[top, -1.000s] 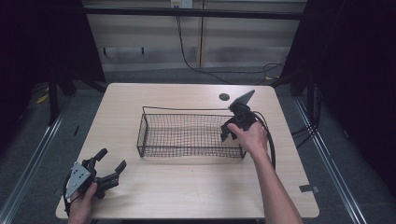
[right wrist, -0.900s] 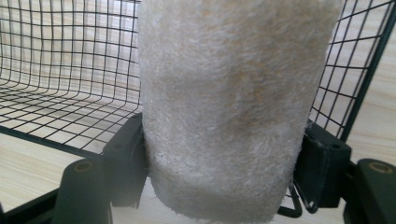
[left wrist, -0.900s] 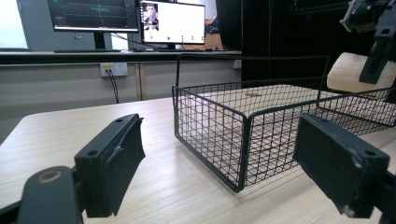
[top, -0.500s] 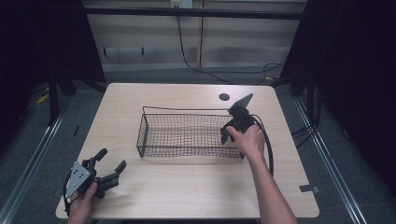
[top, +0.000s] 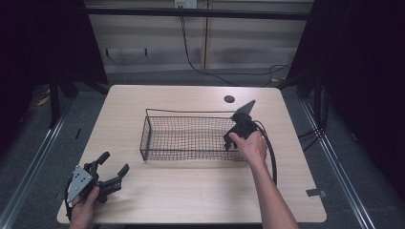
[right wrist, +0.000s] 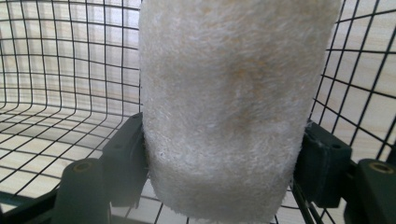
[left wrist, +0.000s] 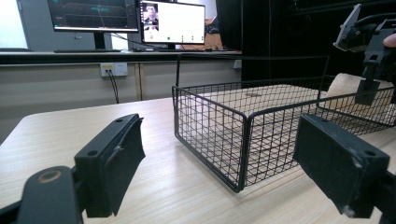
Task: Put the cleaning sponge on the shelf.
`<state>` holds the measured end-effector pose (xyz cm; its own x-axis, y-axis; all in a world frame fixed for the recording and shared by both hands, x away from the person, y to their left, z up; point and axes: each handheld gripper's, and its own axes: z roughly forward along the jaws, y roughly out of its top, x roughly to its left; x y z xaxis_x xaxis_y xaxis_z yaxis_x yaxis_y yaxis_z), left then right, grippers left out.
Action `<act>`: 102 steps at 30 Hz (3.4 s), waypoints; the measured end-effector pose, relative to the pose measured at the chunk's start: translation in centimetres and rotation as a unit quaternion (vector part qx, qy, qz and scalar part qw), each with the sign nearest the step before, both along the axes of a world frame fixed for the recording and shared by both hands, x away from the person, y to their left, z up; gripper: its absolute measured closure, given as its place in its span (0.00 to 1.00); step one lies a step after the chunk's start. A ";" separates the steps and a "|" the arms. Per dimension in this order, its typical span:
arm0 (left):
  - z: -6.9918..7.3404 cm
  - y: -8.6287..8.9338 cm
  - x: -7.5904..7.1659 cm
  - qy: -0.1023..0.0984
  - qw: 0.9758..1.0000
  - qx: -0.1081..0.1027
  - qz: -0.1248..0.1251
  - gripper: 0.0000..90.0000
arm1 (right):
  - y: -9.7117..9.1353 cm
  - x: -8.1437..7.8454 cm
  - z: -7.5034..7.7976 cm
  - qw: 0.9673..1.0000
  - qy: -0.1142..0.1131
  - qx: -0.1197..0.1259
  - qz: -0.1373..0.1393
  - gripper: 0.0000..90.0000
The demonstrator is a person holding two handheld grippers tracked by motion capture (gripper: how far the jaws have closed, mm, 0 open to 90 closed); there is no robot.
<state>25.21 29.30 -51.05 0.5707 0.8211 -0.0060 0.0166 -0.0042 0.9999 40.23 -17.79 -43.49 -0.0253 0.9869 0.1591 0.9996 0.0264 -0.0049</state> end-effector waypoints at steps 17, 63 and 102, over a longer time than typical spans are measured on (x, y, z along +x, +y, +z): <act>0.0 0.0 0.0 0.000 1.000 0.000 0.000 0.17 | 0.7 0.2 -0.7 1.000 0.008 -0.011 0.004 0.31; 0.0 0.0 0.0 0.000 1.000 0.000 0.000 0.17 | -0.1 -0.2 0.5 1.000 -0.010 0.027 0.012 0.18; 0.0 0.0 0.0 0.001 1.000 0.000 0.000 0.17 | -1.9 -4.1 4.9 0.972 -0.150 0.144 0.108 0.21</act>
<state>25.21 29.30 -51.05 0.5712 0.8208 -0.0067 0.0177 -0.0042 0.9998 36.12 -19.67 -38.55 -0.3146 0.8695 0.3809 0.9259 0.1926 0.3250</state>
